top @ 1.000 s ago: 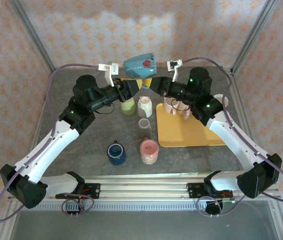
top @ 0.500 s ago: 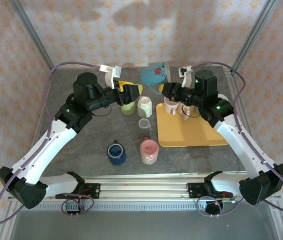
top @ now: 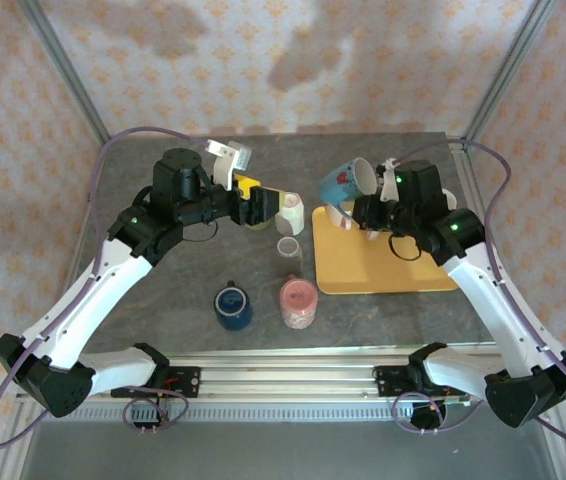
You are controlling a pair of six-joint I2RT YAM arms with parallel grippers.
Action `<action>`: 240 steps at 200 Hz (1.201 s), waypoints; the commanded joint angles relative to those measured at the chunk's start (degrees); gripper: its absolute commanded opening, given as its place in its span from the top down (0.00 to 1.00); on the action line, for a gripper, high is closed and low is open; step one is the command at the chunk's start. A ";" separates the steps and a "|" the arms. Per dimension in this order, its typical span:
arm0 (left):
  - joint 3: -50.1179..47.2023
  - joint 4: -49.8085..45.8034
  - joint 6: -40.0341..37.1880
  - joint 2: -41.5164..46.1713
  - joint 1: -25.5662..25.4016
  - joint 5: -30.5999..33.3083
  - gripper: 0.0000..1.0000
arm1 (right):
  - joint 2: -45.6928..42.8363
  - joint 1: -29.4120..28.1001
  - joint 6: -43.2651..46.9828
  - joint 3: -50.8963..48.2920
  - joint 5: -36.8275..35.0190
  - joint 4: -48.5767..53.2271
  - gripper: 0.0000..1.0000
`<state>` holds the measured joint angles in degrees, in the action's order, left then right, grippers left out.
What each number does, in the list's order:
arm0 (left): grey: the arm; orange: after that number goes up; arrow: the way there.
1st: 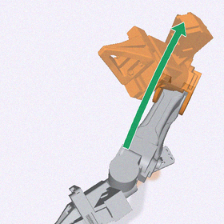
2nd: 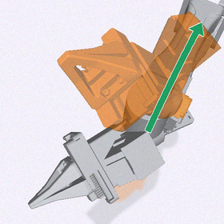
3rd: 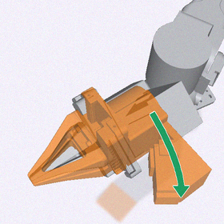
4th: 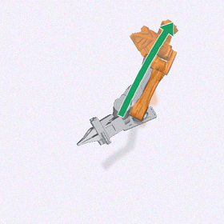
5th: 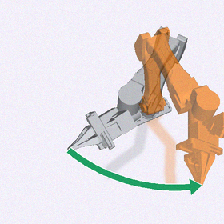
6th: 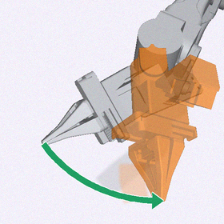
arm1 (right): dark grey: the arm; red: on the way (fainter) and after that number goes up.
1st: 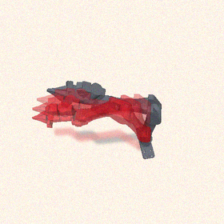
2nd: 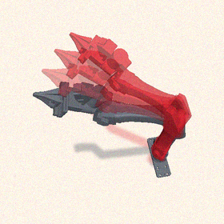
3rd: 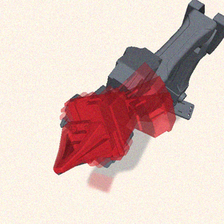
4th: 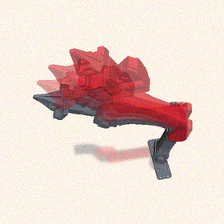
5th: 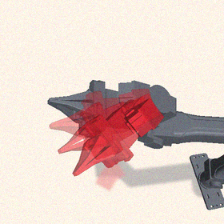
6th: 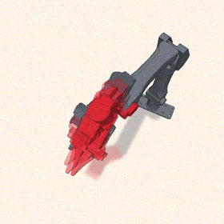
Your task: Turn the mug right side up
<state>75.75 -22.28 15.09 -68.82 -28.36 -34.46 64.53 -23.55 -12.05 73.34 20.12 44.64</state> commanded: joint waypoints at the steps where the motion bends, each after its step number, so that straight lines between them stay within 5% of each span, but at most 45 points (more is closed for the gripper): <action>1: -1.57 0.74 0.20 -0.05 0.36 0.23 0.13 | -1.44 0.17 4.22 -0.70 -7.71 4.43 1.00; 8: -2.10 1.09 0.57 0.03 0.40 0.96 0.00 | -1.43 0.22 4.32 -1.06 -9.23 5.65 1.00; 88: -2.41 -2.47 0.55 -2.12 0.61 3.36 0.00 | -0.46 2.13 -7.67 -8.82 -31.69 18.08 1.00; 146: -2.51 -3.77 -1.98 -3.50 0.58 3.27 0.00 | 0.74 12.74 -12.32 -15.34 -34.02 15.44 1.00; 240: -5.07 -2.33 -1.75 -3.08 0.55 1.66 0.00 | 8.20 14.50 -6.80 -17.29 -33.13 7.83 1.00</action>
<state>71.75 -25.52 13.80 -73.12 -28.36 -32.32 70.94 -9.19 -20.01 56.34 -9.58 56.34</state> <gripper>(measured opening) 0.998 0.129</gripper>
